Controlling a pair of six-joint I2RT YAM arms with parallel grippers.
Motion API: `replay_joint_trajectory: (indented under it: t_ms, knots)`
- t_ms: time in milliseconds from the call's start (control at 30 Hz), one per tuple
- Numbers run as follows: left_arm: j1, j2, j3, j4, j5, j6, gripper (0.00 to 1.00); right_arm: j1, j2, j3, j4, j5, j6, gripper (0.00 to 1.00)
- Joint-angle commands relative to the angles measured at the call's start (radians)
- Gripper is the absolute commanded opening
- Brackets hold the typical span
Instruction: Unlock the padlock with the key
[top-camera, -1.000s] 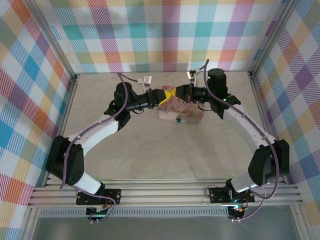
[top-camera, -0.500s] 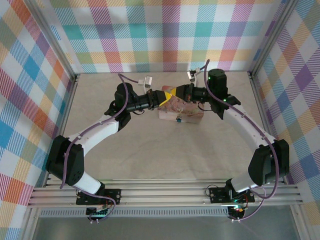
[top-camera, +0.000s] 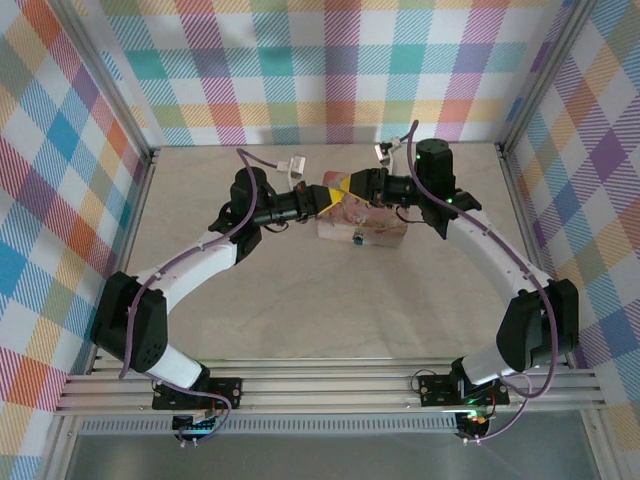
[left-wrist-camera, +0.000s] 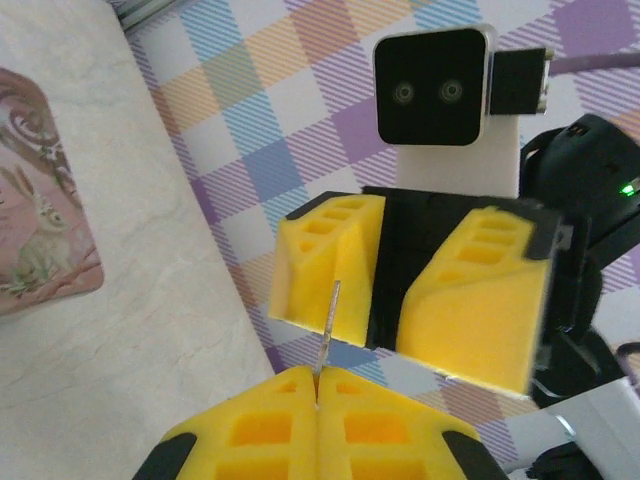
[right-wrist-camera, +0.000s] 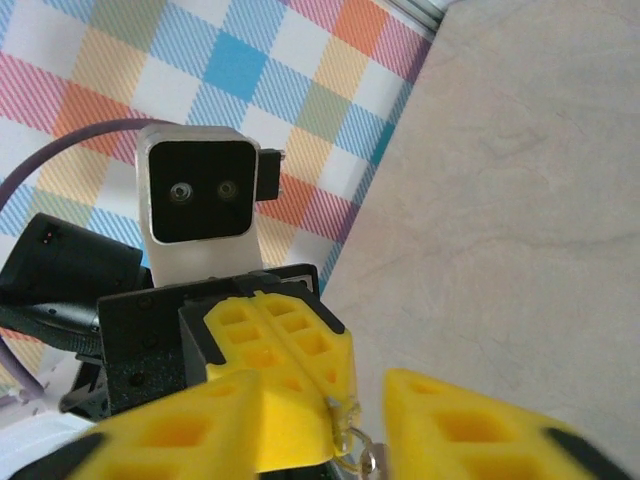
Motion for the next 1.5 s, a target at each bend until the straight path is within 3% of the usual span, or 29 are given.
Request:
replay_joint_trajectory:
  t_ms: [0,200,333,433,667,900,1167,1467]
  knots:
    - [-0.015,-0.051,-0.032,-0.069,-0.018,0.095,0.00,-0.014,-0.059,0.006,-0.091,0.056,-0.042,0.47]
    - [-0.015,-0.108,-0.086,-0.188,-0.063,0.218,0.00,-0.028,-0.138,-0.112,-0.232,0.280,-0.076,0.49]
    - [-0.015,-0.142,-0.128,-0.246,-0.098,0.283,0.00,0.031,-0.169,-0.243,-0.297,0.477,-0.118,0.50]
    - [-0.015,-0.158,-0.152,-0.298,-0.127,0.326,0.00,0.101,-0.145,-0.299,-0.319,0.603,-0.148,0.55]
    - [-0.015,-0.153,-0.193,-0.366,-0.153,0.403,0.00,0.175,0.015,-0.265,-0.297,0.799,-0.190,0.56]
    - [-0.015,-0.193,-0.233,-0.457,-0.295,0.449,0.00,0.234,0.189,-0.204,-0.252,0.899,-0.144,0.60]
    - [-0.015,-0.226,-0.306,-0.441,-0.321,0.445,0.00,0.241,0.329,-0.089,-0.265,1.016,-0.193,0.59]
    - [-0.015,-0.259,-0.351,-0.414,-0.324,0.441,0.00,0.241,0.370,-0.107,-0.190,1.089,-0.184,0.56]
